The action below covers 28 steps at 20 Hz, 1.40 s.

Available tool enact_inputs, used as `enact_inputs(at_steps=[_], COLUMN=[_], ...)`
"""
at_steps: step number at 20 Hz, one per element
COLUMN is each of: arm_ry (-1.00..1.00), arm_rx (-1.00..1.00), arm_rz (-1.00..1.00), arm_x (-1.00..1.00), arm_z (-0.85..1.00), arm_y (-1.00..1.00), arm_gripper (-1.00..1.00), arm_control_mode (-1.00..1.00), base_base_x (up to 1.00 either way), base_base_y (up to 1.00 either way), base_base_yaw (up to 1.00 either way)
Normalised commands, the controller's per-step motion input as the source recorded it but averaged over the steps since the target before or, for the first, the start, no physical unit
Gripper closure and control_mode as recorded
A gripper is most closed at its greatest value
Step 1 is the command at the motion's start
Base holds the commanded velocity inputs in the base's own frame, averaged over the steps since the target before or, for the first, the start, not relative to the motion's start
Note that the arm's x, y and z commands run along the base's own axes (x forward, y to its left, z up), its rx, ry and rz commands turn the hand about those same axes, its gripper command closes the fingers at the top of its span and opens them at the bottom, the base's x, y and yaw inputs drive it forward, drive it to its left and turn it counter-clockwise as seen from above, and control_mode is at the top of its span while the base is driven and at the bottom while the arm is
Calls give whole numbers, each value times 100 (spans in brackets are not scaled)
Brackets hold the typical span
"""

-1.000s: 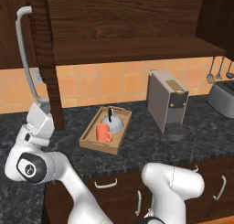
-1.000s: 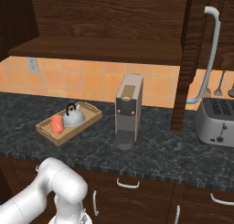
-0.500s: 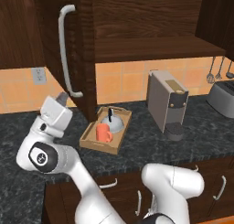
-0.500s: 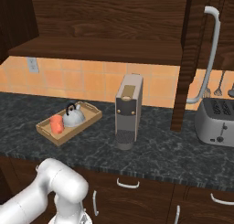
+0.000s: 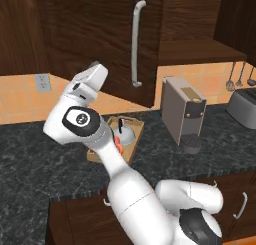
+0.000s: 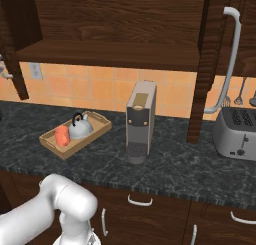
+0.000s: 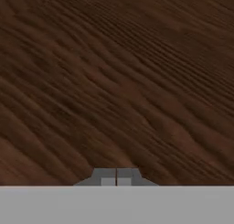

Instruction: Pick the kettle from the counter and place it on the tray. Then pick the mug from the cabinet and place it on the tray. Then close the cabinet doors.

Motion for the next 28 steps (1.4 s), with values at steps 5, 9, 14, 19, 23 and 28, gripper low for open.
enact_inputs(at_steps=[5,9,14,19,23,28], arm_ry=[43,40,22,14,6,1], arm_rx=[4,21,4,5,21,20], arm_rz=[10,14,14,24,26,30], arm_x=[50,52,91,76,94,100], arm_z=[38,1,-2,-14,-6,0], arm_y=[-94,-84,-70,-98,-100,-60], arm_gripper=[100,100,100,100,100,100], arm_control_mode=[-100,-100,-100,-100,-100,-100], base_base_x=[0,0,0,0,0,0], base_base_y=[0,0,0,0,0,0], base_base_yaw=[0,0,0,0,0,0])
